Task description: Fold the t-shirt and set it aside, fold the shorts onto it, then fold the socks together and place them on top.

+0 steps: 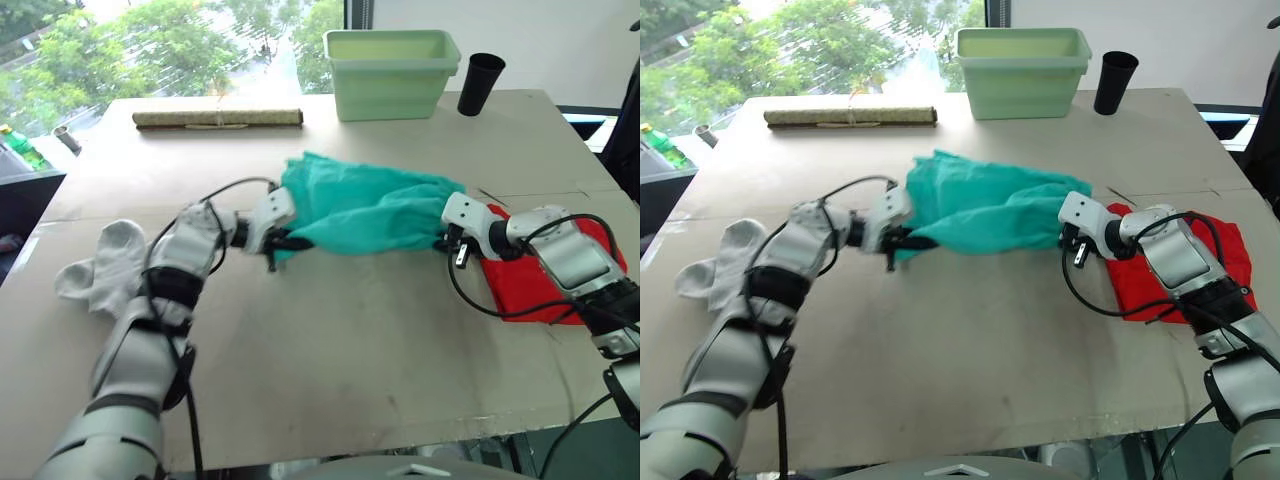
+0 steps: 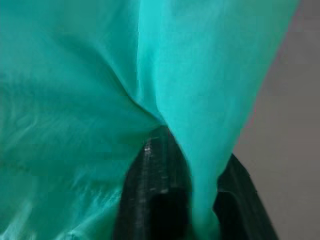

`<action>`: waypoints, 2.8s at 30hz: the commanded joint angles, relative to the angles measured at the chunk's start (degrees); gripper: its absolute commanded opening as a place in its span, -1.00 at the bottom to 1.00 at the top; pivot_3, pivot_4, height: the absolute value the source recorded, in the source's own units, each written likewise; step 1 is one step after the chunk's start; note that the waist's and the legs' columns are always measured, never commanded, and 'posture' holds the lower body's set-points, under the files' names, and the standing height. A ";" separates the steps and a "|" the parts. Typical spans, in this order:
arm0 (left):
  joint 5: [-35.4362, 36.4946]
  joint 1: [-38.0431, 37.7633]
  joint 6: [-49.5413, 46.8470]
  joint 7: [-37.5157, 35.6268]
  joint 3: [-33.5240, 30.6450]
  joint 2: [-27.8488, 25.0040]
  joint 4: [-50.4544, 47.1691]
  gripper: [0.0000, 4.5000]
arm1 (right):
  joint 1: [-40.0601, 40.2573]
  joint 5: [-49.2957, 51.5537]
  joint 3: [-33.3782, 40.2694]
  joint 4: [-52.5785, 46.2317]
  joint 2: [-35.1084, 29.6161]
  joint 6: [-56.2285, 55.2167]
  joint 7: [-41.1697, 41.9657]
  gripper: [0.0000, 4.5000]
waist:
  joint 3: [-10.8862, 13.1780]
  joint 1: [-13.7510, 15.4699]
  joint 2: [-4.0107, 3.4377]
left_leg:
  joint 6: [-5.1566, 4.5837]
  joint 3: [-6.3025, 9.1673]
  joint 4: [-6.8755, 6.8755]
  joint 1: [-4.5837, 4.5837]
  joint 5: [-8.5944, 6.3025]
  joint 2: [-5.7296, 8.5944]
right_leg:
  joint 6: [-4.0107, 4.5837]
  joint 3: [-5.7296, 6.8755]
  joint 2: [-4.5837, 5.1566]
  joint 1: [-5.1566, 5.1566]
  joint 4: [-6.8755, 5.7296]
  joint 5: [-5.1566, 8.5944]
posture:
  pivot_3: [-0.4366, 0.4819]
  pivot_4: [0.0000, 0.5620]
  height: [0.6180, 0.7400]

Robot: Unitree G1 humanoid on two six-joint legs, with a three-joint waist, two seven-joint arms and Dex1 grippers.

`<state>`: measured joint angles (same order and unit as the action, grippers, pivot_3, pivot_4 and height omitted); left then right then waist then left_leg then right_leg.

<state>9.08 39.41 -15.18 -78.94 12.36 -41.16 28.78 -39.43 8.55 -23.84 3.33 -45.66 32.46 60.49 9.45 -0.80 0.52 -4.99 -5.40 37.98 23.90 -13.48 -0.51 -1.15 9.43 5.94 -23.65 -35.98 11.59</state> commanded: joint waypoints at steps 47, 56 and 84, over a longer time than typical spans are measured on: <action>42.86 -26.85 -34.60 17.87 -16.84 -4.71 -59.95 0.98 | 28.32 25.61 36.06 -19.52 53.58 18.51 -55.76 0.99 | -0.53 -0.20 -0.13 | 0.70 0.08 -0.53 -0.31 -0.09 -0.08 | 0.06 -0.37 -0.50 0.01 0.13 0.22 | -0.05 -0.47 0.78; 41.01 -33.17 -30.64 17.42 -19.03 -6.91 -60.41 1.00 | 27.47 10.79 25.51 -9.55 45.76 6.49 -54.77 -0.38 | -0.57 -0.45 -0.07 | 0.88 -0.06 -0.67 -0.47 -0.07 -0.41 | 0.26 -0.51 -0.74 -0.03 0.13 0.33 | -0.05 -0.47 0.78; 28.99 -36.56 -20.06 22.13 -18.27 -5.13 -55.34 1.00 | 15.58 -20.82 3.57 -31.89 11.55 -6.39 -27.17 -0.97 | -0.23 1.95 -0.35 | 0.93 -0.19 -0.65 -0.13 -0.08 -0.55 | 0.30 -0.54 -0.84 -0.40 0.25 0.36 | -0.05 -0.47 0.78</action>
<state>38.24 2.98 -36.44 -56.18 -4.97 -45.61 -26.12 -25.30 -12.73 -20.34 -25.82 -33.91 23.74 31.55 9.21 1.15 0.17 -4.10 -5.58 37.35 23.78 -13.59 -1.02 -0.85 8.89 5.16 -24.04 -35.72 11.95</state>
